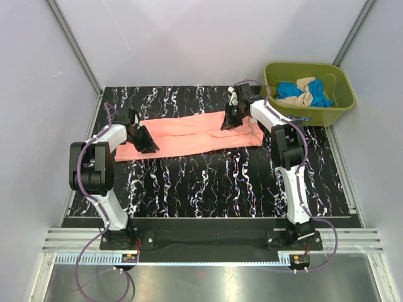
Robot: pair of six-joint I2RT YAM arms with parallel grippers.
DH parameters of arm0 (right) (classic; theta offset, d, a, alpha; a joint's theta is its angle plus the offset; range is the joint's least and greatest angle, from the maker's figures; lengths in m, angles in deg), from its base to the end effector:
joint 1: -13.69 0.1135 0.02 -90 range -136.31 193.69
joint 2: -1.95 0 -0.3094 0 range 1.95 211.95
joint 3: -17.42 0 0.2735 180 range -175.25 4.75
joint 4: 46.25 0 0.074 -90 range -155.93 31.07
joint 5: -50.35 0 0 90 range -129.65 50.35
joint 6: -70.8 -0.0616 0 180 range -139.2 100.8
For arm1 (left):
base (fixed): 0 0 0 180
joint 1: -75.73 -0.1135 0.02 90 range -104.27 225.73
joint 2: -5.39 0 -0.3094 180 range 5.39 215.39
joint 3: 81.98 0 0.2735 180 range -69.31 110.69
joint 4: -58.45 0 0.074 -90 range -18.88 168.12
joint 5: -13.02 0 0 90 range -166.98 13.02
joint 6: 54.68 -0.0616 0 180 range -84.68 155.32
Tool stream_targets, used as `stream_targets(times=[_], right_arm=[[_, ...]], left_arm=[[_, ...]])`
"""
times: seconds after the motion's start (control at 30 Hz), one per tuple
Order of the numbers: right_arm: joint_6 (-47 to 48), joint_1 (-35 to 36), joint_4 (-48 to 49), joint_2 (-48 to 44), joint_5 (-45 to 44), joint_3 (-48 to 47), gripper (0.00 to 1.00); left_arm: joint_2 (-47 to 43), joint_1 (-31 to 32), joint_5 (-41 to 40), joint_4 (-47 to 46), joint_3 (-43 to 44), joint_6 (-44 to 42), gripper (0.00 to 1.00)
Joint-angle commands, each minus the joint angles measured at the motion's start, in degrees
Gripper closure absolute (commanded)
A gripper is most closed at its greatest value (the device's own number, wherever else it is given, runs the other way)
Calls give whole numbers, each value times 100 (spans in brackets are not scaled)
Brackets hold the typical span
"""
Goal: Fold and stack the t-shirts
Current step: Fold the tshirt
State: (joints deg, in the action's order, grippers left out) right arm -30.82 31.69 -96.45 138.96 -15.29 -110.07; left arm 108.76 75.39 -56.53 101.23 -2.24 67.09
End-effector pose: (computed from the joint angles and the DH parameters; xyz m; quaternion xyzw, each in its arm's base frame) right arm 0.5453 0.2039 0.1669 -0.1075 0.9390 0.2622 0.1948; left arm 0.3949 -0.0192 0.1842 -0.2316 0.9358 -0.2218 0.1466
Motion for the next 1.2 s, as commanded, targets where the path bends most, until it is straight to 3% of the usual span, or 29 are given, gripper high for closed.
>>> stream_targets(times=[0.0,0.23,0.63,0.7,0.73,0.8,0.83,0.93,1.17], right_arm=[[-463,11,560,-429,-396,12,100],[-1176,11,1071,-404,-337,-74,100],[-939,46,1177,878,638,-1839,92],[-1008,63,1229,1038,876,-2069,83],[-1070,63,1229,1212,1130,-2314,69],[-1210,63,1098,1319,1299,-2544,59],[-1237,63,1045,1276,1195,-2623,49],[-1028,72,888,856,530,-2458,35],[-517,46,-430,-121,-1335,-2168,35]], left_arm=[[8,-1,56,-75,158,-4,72],[34,-1,91,-233,34,172,73],[148,7,126,-260,26,216,74],[139,-1,152,-277,-18,242,74],[122,7,153,-295,-36,242,74],[34,-1,144,-365,-115,233,72],[8,7,126,-374,-132,233,72],[-159,8,-49,-392,-203,224,72],[-503,-1,-410,-295,-37,67,71]])
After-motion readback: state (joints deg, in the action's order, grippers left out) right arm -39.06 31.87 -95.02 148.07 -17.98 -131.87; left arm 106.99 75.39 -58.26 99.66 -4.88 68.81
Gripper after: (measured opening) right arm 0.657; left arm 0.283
